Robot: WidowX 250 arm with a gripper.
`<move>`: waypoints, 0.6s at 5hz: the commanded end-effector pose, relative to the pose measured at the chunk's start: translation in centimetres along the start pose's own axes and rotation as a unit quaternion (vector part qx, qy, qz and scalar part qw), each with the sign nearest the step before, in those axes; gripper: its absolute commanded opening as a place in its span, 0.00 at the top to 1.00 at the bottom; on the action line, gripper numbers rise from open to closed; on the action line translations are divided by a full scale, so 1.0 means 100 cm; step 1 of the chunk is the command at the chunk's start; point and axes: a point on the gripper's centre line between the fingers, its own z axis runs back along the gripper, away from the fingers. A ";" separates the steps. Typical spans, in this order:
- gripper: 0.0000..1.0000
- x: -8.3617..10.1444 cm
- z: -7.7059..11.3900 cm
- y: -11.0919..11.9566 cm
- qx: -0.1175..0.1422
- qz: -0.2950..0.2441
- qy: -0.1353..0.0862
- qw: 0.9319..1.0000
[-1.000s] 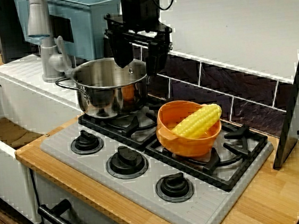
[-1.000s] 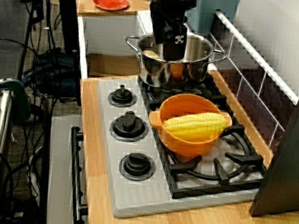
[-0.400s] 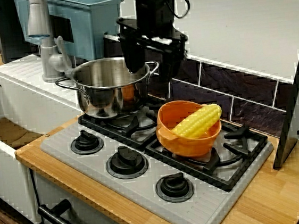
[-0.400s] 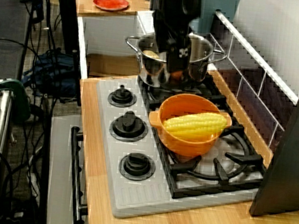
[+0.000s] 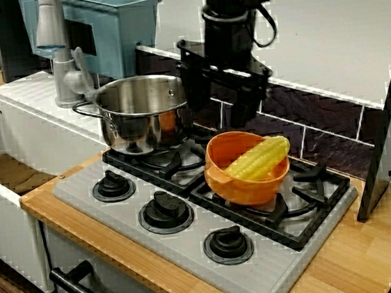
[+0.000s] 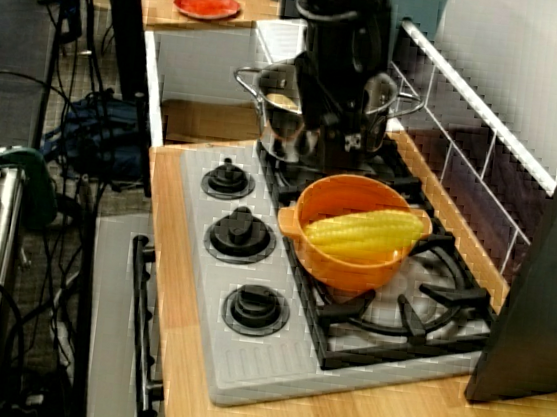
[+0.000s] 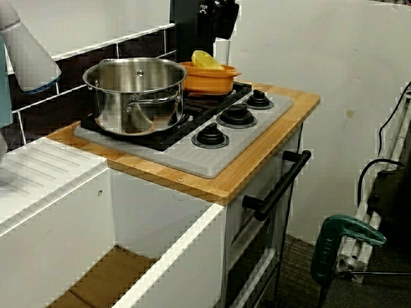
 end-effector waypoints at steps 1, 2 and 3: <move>0.00 0.010 0.005 -0.016 -0.007 -0.025 -0.023 0.999; 0.00 0.015 0.000 -0.016 -0.012 -0.040 -0.018 0.999; 0.00 0.017 0.001 -0.008 -0.014 -0.023 -0.015 1.000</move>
